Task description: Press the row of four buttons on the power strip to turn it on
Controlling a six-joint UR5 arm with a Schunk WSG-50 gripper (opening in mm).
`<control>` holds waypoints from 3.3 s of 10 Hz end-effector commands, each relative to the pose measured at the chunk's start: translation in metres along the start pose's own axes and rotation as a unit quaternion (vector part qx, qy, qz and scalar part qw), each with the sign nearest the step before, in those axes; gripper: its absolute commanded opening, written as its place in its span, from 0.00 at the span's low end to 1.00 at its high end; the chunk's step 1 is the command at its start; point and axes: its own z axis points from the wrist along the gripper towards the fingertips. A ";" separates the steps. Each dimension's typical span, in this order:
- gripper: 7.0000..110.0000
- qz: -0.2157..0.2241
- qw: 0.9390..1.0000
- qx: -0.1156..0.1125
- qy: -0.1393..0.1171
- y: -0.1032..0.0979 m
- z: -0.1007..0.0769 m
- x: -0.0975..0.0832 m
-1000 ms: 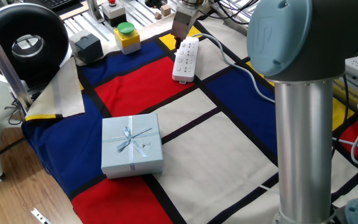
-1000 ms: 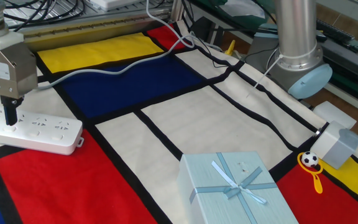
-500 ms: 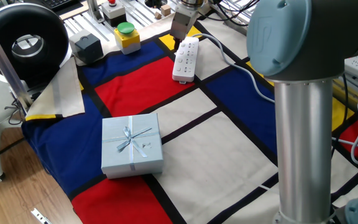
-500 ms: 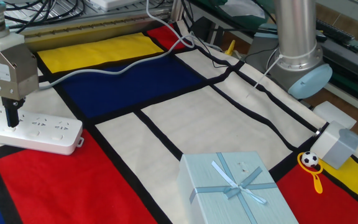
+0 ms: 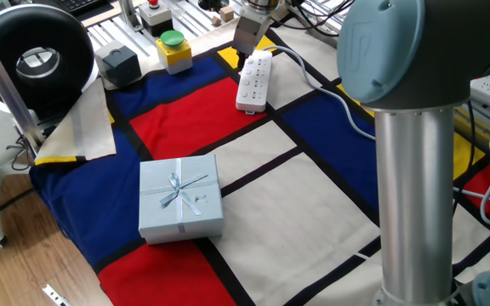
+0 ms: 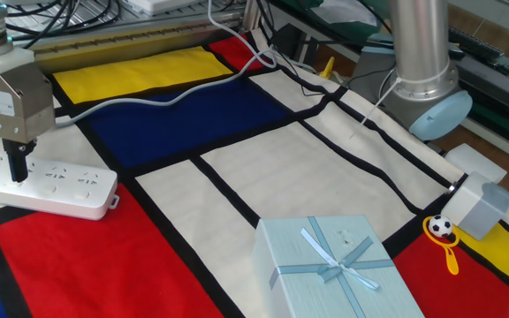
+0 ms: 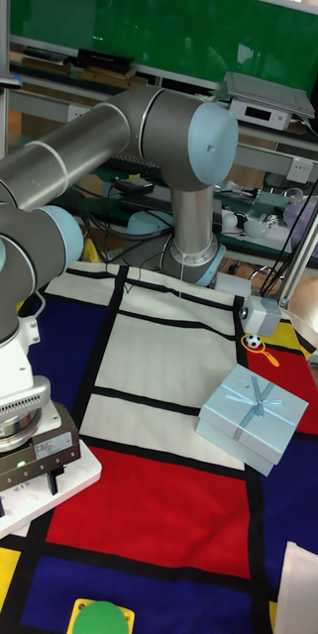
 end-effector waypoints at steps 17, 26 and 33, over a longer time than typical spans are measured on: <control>0.57 0.020 1.000 -0.002 0.004 0.003 0.013 0.002; 0.79 0.029 0.999 -0.021 0.007 0.012 0.007 0.004; 0.79 0.027 0.999 -0.022 0.002 0.012 0.012 0.001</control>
